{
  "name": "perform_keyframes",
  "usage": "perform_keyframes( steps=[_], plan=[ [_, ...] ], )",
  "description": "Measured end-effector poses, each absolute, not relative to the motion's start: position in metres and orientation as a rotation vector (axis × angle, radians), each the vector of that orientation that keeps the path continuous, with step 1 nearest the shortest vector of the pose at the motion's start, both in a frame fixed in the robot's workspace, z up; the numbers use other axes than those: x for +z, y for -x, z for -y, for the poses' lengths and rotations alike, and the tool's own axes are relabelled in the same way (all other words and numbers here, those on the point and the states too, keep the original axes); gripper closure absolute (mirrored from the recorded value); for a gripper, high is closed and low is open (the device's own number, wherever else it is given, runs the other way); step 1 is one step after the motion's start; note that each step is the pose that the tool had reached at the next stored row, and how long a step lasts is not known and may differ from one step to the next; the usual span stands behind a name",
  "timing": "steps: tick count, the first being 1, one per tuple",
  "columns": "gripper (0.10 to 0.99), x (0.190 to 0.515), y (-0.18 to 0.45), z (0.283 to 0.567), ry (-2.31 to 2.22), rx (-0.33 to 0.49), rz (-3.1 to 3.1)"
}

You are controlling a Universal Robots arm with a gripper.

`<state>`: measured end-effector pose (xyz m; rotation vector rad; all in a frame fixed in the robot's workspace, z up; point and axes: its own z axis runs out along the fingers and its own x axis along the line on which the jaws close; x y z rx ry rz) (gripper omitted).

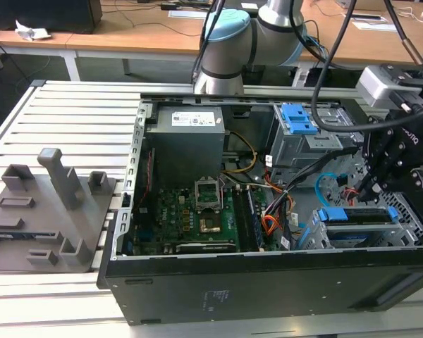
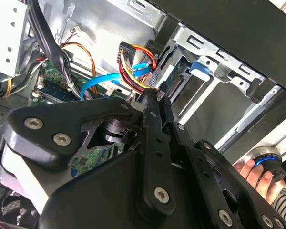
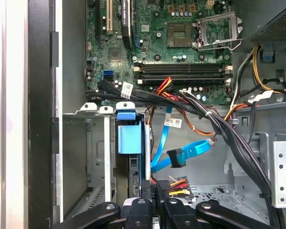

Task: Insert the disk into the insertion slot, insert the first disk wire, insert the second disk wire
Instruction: 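Insert the first disk wire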

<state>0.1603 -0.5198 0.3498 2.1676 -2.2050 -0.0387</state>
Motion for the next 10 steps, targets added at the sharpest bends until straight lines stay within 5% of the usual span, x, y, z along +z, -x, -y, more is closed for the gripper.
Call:
perform_keyframes(
  steps=[10],
  plan=[
    [0.925,0.3455,-0.1646,0.5321,-2.167,-0.038,2.205]
  ],
)
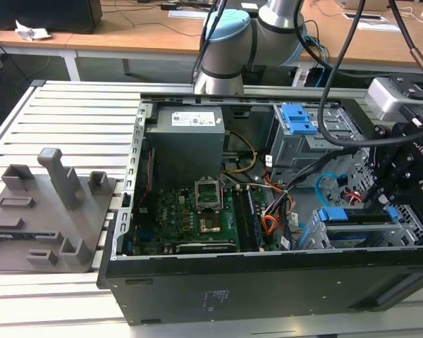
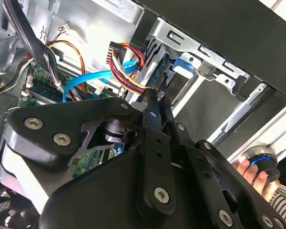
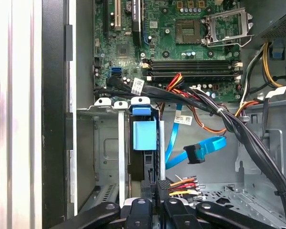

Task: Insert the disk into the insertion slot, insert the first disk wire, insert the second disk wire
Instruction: 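Insert the first disk wire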

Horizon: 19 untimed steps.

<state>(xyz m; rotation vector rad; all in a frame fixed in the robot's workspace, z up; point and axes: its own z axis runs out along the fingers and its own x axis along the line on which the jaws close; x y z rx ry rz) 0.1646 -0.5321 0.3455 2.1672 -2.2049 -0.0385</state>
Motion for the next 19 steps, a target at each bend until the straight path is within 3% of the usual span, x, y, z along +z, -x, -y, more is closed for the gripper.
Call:
perform_keyframes(
  steps=[19],
  plan=[
    [0.925,0.3389,-0.1701,0.5329,-2.167,-0.038,2.205]
  ],
)
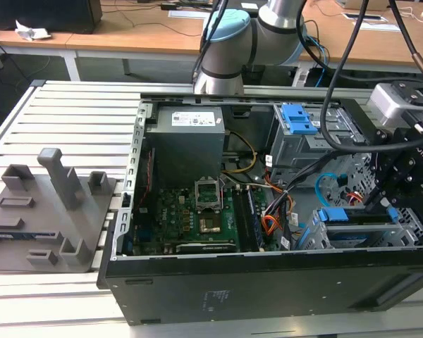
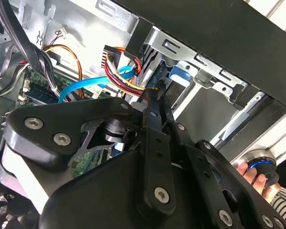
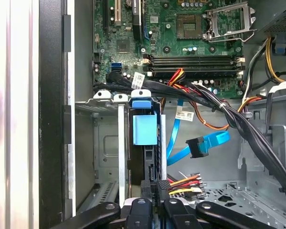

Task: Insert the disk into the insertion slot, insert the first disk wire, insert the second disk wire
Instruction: 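Insert the first disk wire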

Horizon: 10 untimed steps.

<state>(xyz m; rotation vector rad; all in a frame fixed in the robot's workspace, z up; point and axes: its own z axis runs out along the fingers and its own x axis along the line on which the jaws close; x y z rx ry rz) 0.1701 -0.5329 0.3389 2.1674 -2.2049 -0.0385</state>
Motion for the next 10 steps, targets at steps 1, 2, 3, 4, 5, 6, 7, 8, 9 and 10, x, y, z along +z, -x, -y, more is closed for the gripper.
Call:
perform_keyframes(
  steps=[1,2,3,4,5,6,7,8,9,10],
  plan=[
    [0.925,0.3385,-0.1701,0.5328,-2.167,-0.039,2.205],
    [0.925,0.338,-0.1701,0.5329,-2.167,-0.038,2.205],
    [0.925,0.3378,-0.1701,0.5329,-2.167,-0.038,2.205],
    [0.925,0.3376,-0.1702,0.5329,-2.167,-0.039,2.205],
    [0.925,0.3376,-0.1702,0.5328,-2.167,-0.039,2.205],
    [0.925,0.3372,-0.1702,0.5327,-2.168,-0.04,2.206],
    [0.91,0.3369,-0.1703,0.5328,-2.168,-0.04,2.206],
    [0.91,0.337,-0.1703,0.5328,-2.168,-0.04,2.205],
    [0.847,0.3376,-0.1703,0.5328,-2.167,-0.039,2.205],
    [0.847,0.3424,-0.1703,0.5329,-2.168,-0.039,2.205]
  ],
)
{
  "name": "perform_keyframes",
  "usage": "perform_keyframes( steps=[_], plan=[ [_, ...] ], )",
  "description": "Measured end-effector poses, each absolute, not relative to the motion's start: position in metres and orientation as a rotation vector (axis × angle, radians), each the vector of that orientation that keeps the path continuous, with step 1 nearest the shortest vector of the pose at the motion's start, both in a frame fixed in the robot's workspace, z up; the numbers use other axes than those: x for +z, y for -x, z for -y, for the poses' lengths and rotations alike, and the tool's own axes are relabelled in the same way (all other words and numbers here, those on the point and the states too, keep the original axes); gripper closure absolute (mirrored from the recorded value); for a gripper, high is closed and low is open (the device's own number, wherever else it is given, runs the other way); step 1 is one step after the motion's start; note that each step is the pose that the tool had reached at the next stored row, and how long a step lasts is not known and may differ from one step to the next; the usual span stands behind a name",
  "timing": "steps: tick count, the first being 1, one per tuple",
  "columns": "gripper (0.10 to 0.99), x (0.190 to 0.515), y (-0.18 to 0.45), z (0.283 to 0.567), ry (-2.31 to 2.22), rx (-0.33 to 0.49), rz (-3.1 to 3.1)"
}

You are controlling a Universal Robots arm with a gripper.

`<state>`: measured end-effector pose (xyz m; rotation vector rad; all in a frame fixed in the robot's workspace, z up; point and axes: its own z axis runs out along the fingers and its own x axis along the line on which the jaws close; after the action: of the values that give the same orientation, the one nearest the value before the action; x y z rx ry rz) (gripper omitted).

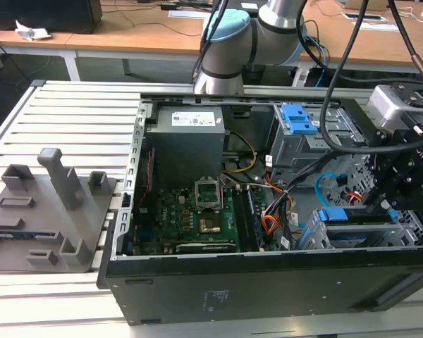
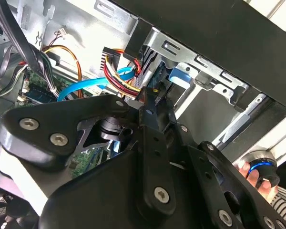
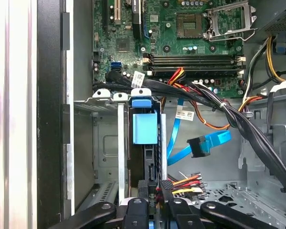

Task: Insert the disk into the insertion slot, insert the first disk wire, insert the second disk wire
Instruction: 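Insert the first disk wire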

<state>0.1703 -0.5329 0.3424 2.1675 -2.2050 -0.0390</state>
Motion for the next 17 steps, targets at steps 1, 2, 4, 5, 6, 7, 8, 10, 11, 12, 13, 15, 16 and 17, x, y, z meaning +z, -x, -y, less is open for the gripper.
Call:
perform_keyframes(
  steps=[1,2,4,5,6,7,8,10,11,12,13,15,16,17],
  plan=[
    [0.847,0.348,-0.17,0.533,-2.167,-0.039,2.205],
    [0.847,0.353,-0.17,0.533,-2.168,-0.039,2.205],
    [0.847,0.367,-0.17,0.531,-2.167,-0.039,2.205],
    [0.859,0.37,-0.17,0.531,-2.168,-0.039,2.205],
    [0.98,0.378,-0.17,0.531,-2.167,-0.039,2.205],
    [0.98,0.38,-0.17,0.531,-2.167,-0.039,2.205],
    [0.98,0.38,-0.17,0.531,-2.168,-0.039,2.205],
    [0.98,0.38,-0.17,0.531,-2.168,-0.039,2.205],
    [0.98,0.38,-0.17,0.531,-2.168,-0.039,2.205],
    [0.98,0.38,-0.17,0.531,-2.167,-0.039,2.205],
    [0.98,0.38,-0.168,0.531,-2.167,-0.039,2.205],
    [0.98,0.38,-0.162,0.531,-2.168,-0.039,2.205],
    [0.98,0.38,-0.159,0.531,-2.168,-0.039,2.205],
    [0.98,0.38,-0.157,0.531,-2.167,-0.039,2.205]
  ],
)
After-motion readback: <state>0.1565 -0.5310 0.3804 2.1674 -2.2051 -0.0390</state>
